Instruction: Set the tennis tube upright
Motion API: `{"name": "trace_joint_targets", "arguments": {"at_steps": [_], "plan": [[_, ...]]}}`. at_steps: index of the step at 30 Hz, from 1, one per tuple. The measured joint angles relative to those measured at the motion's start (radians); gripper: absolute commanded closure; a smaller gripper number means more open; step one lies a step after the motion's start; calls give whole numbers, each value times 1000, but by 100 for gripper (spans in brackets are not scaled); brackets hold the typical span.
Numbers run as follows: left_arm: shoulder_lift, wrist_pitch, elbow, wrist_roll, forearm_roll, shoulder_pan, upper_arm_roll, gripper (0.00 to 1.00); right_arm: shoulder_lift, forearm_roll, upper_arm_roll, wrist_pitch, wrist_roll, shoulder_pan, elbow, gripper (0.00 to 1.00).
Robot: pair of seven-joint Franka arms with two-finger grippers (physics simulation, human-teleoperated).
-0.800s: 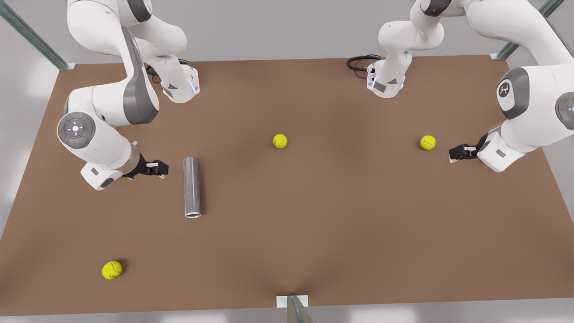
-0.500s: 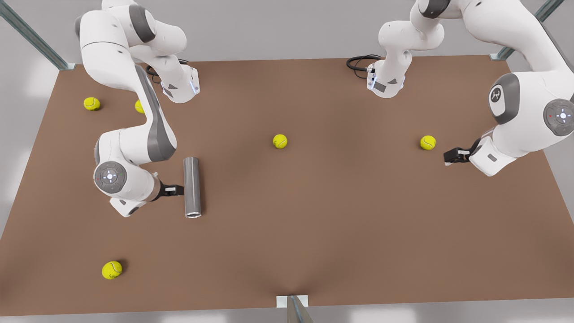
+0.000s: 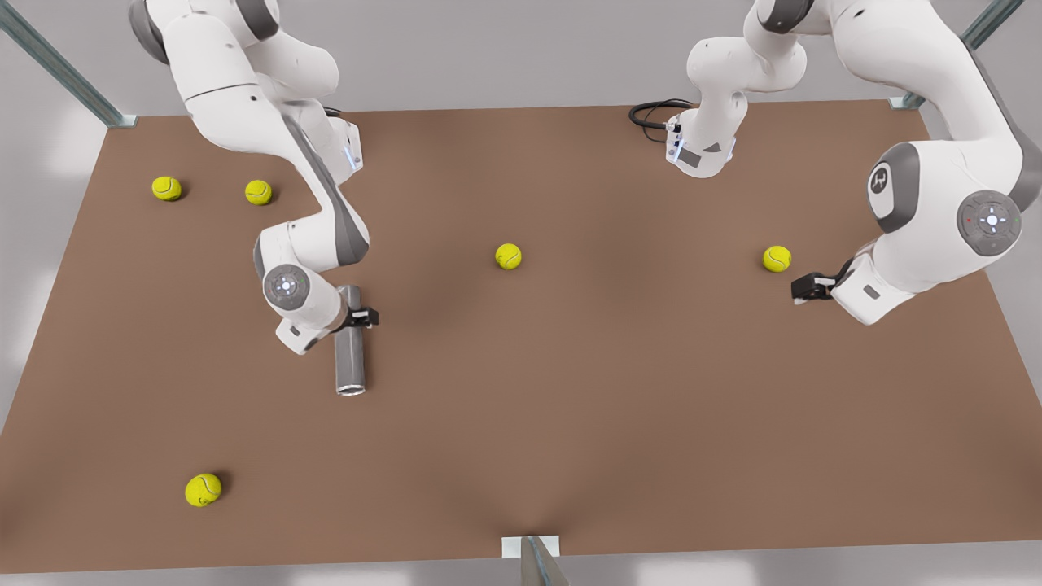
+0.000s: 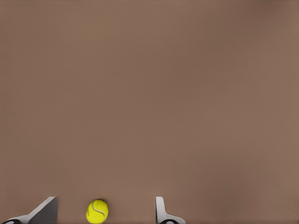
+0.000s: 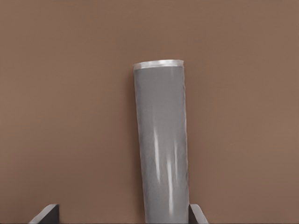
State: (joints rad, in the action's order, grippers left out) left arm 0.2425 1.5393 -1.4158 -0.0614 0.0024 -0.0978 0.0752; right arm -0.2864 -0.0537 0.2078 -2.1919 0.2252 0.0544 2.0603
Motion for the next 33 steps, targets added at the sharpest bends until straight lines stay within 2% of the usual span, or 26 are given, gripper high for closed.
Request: {"name": "trace_joint_targets", "arguments": {"at_steps": [7,13,22,33], "plan": [[0,2,-2,0,-1,0,0,0,-7,-2,-1,-27,0,-16,23,0],[2,-1,-2,0,0,0,0,0,-80,-5,-2,-98,-44,-23,48,0],[2,-5,-2,0,1,-2,-2,0,-73,-6,-1,-164,-30,-56,189,0],[10,-1,-2,0,1,0,-2,0,-92,-6,-1,-216,-29,-50,189,0]]}}
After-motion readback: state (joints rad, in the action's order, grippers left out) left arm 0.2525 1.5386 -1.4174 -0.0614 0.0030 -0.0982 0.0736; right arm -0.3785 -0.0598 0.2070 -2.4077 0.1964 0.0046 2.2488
